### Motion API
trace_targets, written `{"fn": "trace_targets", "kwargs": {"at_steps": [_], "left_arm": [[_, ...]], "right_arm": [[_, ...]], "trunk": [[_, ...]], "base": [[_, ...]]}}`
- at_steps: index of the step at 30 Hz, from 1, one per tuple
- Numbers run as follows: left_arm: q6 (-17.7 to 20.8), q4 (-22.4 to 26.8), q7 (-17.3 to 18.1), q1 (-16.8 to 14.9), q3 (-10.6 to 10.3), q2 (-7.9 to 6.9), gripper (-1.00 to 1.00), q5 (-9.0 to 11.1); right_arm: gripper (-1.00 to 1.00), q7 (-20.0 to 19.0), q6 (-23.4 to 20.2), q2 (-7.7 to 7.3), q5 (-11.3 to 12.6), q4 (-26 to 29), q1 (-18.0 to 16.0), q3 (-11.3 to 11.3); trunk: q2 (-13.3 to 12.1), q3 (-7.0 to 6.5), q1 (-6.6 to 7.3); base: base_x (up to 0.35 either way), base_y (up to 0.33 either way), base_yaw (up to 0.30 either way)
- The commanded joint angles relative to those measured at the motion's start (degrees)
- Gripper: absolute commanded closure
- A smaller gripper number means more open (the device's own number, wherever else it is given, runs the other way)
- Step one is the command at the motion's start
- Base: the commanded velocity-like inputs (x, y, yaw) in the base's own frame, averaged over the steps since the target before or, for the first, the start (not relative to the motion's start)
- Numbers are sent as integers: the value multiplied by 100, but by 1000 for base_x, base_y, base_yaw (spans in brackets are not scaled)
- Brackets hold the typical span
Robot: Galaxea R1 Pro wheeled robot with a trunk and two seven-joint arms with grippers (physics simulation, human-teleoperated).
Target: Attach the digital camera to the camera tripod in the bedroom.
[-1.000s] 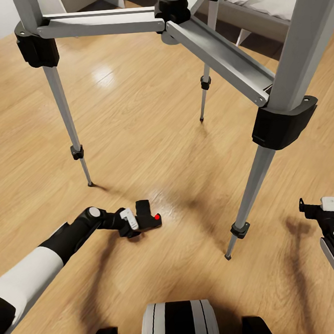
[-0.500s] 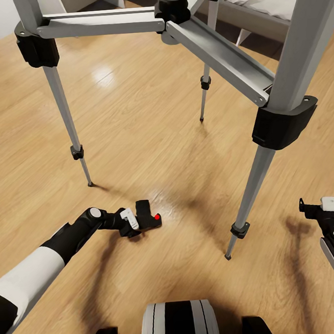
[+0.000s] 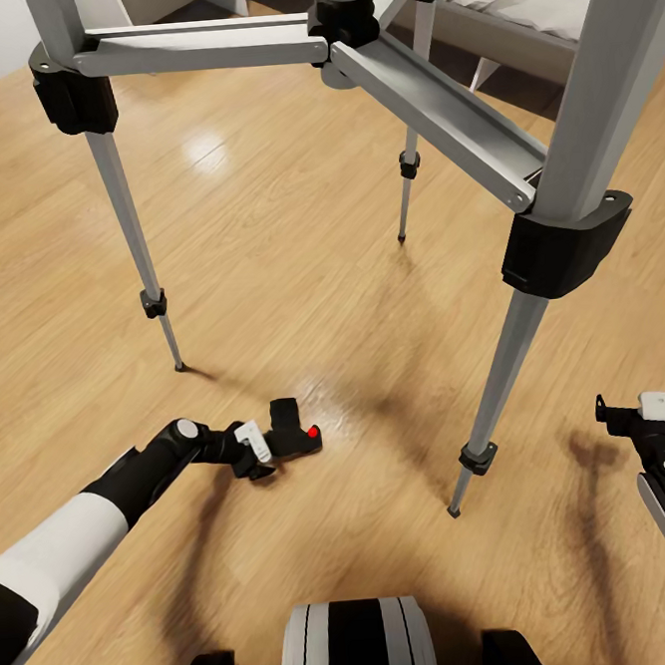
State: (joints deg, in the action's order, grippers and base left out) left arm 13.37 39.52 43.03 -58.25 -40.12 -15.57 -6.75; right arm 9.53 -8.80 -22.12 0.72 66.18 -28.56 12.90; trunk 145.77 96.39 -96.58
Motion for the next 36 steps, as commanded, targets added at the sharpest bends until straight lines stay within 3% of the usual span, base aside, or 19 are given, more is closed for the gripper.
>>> {"fn": "trace_targets", "kwargs": {"at_steps": [1,12,25,36], "left_arm": [[36,0,13,-3,-14,-5,-100,-11],[19,-49,13,-3,-40,-1,-100,-17],[-78,-37,5,-3,-324,17,-100,-21],[-88,12,-4,-3,-378,11,-100,-28]], "right_arm": [[-100,22,-34,-2,7,9,-1,-7],[-100,19,-34,-2,7,9,-1,-7],[-100,17,-34,-2,7,9,-1,-7],[-100,19,-34,-2,7,9,-1,-7]], "trunk": [[1,3,1],[1,3,1],[1,3,1],[1,3,1]], "base": [[0,0,0],[0,0,0],[0,0,0],[0,0,0]]}}
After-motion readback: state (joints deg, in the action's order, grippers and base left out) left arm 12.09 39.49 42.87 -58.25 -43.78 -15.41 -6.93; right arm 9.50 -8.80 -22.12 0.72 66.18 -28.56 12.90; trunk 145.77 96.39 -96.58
